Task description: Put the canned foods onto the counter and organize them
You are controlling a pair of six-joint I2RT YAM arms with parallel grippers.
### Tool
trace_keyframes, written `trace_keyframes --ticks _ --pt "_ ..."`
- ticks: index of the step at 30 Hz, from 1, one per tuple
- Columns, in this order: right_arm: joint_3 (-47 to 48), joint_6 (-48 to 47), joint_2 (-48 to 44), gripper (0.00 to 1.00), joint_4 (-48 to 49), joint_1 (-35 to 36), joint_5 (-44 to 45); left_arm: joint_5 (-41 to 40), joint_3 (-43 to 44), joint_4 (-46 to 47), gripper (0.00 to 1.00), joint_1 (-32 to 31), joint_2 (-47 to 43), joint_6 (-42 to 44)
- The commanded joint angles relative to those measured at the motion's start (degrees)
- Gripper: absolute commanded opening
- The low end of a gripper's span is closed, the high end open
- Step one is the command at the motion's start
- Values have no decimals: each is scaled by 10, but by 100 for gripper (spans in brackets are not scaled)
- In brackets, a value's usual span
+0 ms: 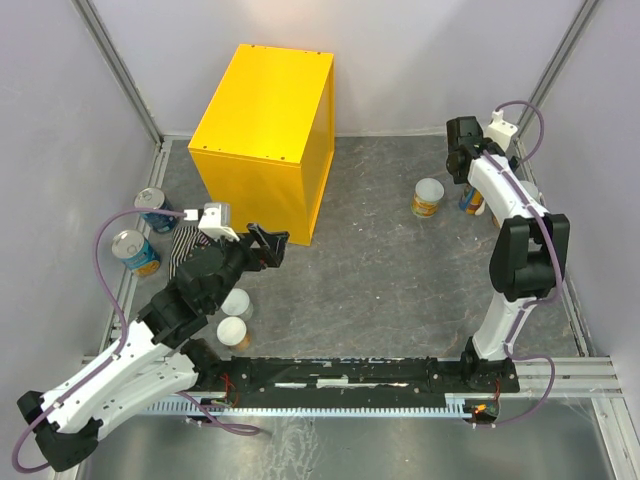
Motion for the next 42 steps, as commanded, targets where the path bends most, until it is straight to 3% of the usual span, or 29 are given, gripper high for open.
trace_keyframes --ticks 1,25,29,35,40,42 --pt "39 -8 15 100 7 -9 10 -17 -6 31 95 -2 -4 3" --pt "73 -46 91 98 42 -27 -19 -35 16 -19 96 -4 -4 19" --pt "49 -84 80 83 83 -28 -44 -37 12 -23 96 -3 -10 17" --pt "-3 -134 48 48 147 -27 -84 -49 0 -28 96 -3 -30 10" --pt "-2 -152 45 23 140 -28 -104 -58 -4 -37 96 -2 -48 4" --pt "-8 -155 41 19 141 -27 -110 -60 -5 -39 95 -2 -53 3"
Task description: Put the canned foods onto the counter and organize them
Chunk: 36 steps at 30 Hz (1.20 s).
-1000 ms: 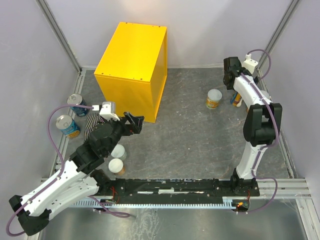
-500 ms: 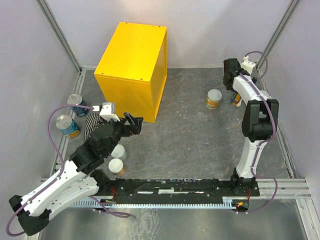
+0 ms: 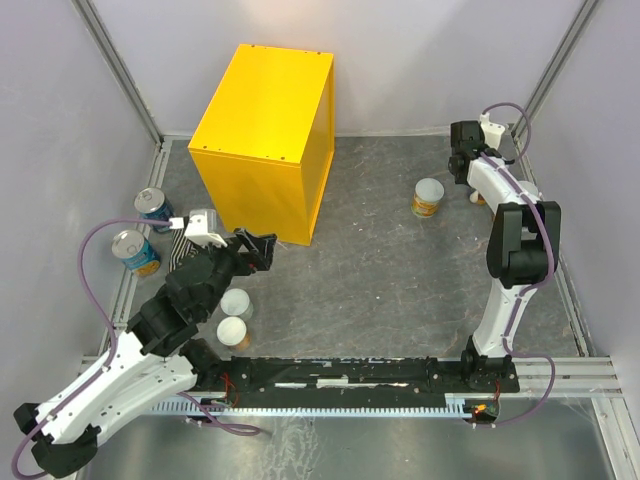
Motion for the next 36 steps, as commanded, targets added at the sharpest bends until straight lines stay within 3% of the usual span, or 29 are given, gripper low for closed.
trace_keyframes --ticks 1,4,7,14,17,19,29,36 --pt "-8 -20 -30 18 26 -1 -21 -22 2 5 95 -2 -14 3" --pt "-19 -21 -38 20 26 -1 -25 -23 3 -2 95 -2 -21 3" --pt "-29 -18 -47 29 24 -1 -30 -23 1 -6 95 -2 -28 2" --pt "-55 -7 -77 64 14 0 -32 -20 -8 -7 95 -3 -38 -7" --pt "-55 -8 -86 88 10 0 -29 -40 -10 -9 96 -2 -42 -3" --pt "-51 -10 -87 97 6 0 -27 -44 -10 -5 97 -2 -43 4" --pt "-36 -20 -91 98 9 0 2 -44 33 49 100 -2 -5 0" --pt "-6 -16 -69 100 -3 -1 38 -69 119 65 99 -1 58 19"
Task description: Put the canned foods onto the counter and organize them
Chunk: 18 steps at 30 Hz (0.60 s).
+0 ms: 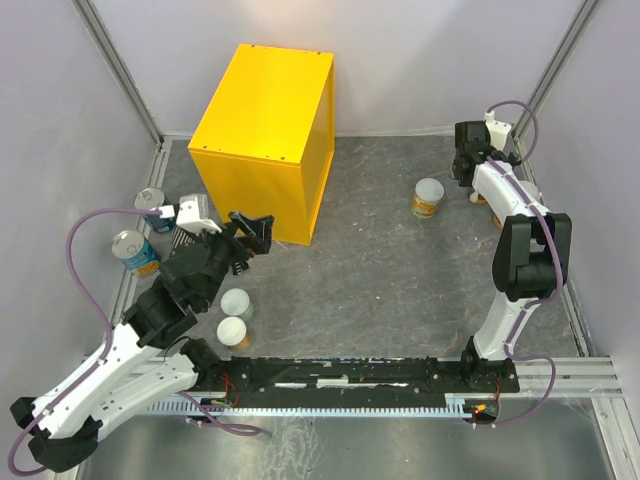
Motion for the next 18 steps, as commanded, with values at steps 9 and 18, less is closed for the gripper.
trace_keyframes --ticks 9,18 --pt "32 16 18 99 26 -1 58 -79 214 112 99 -2 141 47" --pt "59 44 43 99 28 -1 64 -112 287 244 99 3 200 63"
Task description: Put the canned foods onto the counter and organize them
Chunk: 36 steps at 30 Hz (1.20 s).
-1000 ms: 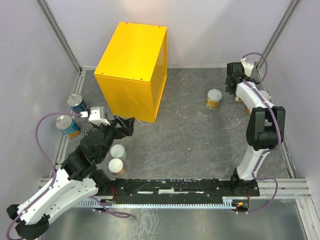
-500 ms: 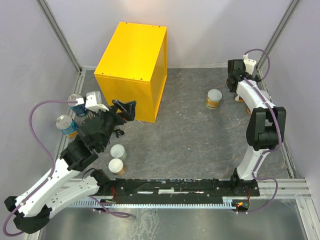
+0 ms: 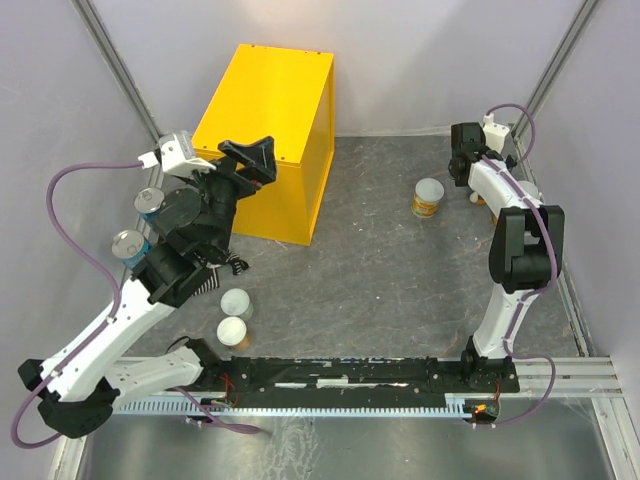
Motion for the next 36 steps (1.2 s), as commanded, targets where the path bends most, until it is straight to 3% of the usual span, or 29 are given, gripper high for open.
trace_keyframes --ticks 1,7,12,17,29,36 --pt "46 29 10 99 17 -1 25 -29 47 139 99 4 12 34" --pt "57 51 22 100 4 -1 43 -24 84 217 99 9 39 30" --pt "41 56 16 100 18 -1 55 30 71 280 99 14 41 30" --pt "39 59 15 99 19 -1 61 43 95 248 99 14 52 38" --pt "44 61 12 100 28 -1 83 157 73 322 99 14 23 38" --pt "68 64 37 100 36 -1 86 78 4 346 99 14 -12 69"
